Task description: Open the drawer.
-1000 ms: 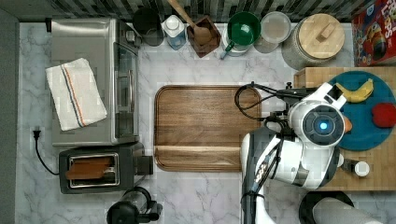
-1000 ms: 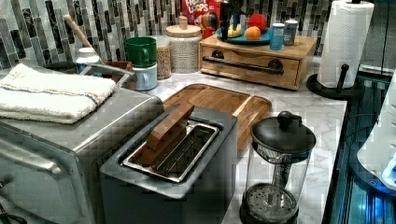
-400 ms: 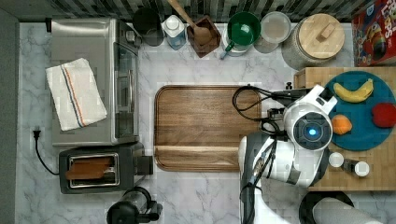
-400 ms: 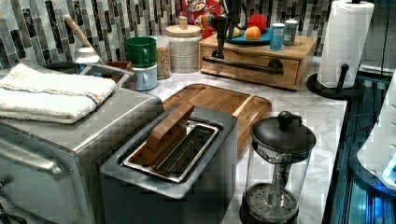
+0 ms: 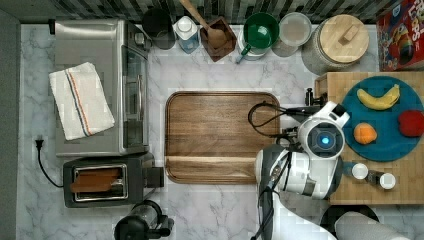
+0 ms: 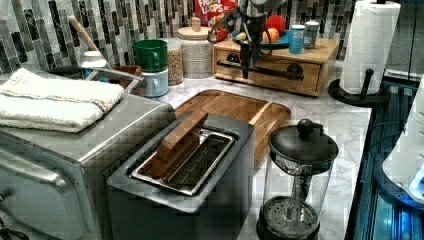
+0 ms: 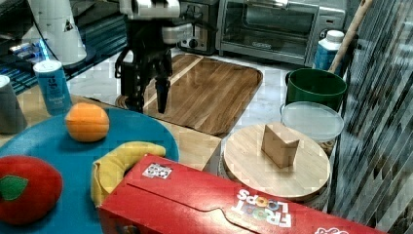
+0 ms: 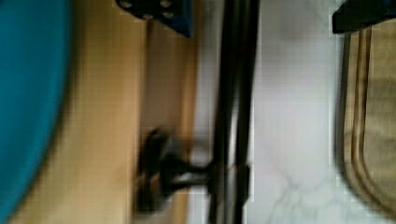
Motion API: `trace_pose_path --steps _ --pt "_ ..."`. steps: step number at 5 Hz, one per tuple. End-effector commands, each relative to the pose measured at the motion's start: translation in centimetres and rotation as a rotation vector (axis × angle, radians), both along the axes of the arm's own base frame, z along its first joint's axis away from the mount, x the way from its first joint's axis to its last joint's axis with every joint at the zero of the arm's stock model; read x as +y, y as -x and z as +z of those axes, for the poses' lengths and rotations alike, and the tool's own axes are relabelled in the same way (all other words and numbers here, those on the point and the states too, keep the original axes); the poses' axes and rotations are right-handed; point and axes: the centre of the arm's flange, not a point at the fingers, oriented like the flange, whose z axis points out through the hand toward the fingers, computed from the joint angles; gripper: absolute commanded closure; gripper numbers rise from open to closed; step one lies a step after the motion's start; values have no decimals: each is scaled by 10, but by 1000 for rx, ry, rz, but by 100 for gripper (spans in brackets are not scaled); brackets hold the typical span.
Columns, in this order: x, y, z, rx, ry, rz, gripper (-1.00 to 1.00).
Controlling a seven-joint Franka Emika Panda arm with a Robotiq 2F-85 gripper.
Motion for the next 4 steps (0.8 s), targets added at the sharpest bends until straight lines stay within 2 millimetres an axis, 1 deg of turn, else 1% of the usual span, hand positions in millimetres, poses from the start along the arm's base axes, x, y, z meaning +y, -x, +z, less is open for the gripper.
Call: trace_pose_path --steps 1,2,3,4 --pt "38 10 -8 -2 0 -3 -100" --pt "63 -4 4 22 -33 7 -100" --pt "89 -19 7 13 -61 13 -100" --pt "117 -26 -5 -9 -55 7 -100"
